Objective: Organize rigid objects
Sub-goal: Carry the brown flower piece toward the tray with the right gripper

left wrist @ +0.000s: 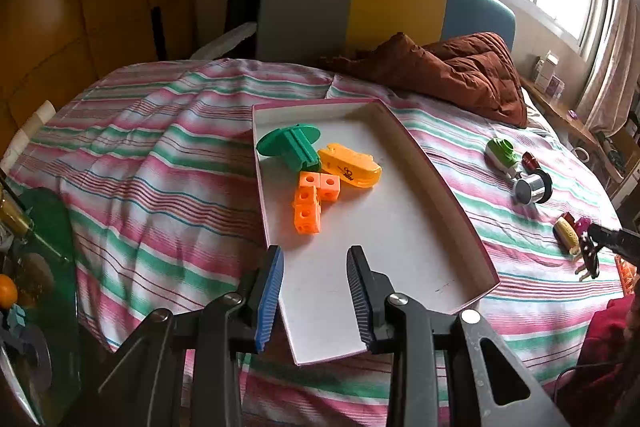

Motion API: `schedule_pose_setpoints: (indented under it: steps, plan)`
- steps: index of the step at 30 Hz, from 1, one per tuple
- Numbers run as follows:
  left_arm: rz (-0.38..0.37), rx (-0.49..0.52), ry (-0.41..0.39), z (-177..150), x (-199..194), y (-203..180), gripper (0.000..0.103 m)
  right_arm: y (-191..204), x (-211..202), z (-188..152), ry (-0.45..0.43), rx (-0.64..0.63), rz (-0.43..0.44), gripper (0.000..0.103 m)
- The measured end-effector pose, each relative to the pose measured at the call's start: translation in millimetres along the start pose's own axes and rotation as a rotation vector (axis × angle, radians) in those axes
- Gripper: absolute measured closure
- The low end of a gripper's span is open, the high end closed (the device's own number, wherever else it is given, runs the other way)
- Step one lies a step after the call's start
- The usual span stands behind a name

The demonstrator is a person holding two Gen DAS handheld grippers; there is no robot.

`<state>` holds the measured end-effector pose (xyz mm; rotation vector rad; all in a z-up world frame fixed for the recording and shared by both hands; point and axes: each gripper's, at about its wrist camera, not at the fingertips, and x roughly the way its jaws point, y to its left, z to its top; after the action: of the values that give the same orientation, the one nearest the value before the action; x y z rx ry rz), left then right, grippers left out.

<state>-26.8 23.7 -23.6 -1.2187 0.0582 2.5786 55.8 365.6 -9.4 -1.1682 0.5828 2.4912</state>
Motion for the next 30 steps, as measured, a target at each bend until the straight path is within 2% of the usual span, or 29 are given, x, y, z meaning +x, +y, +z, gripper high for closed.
schedule_pose_setpoints:
  steps: [11,22,30]
  plan:
    - [0.004,-0.011,0.016,-5.3,2.5,6.8,0.07,87.3,4.7,7.8,0.012,-0.161,0.167,0.079]
    - [-0.001,-0.014,0.026,-7.0,3.9,10.8,0.07,154.7,20.7,-2.1,0.06,-0.303,0.253,0.079]
    - [0.002,-0.034,0.03,-8.1,4.6,19.7,0.07,200.1,45.8,10.3,0.088,-0.401,0.27,0.079]
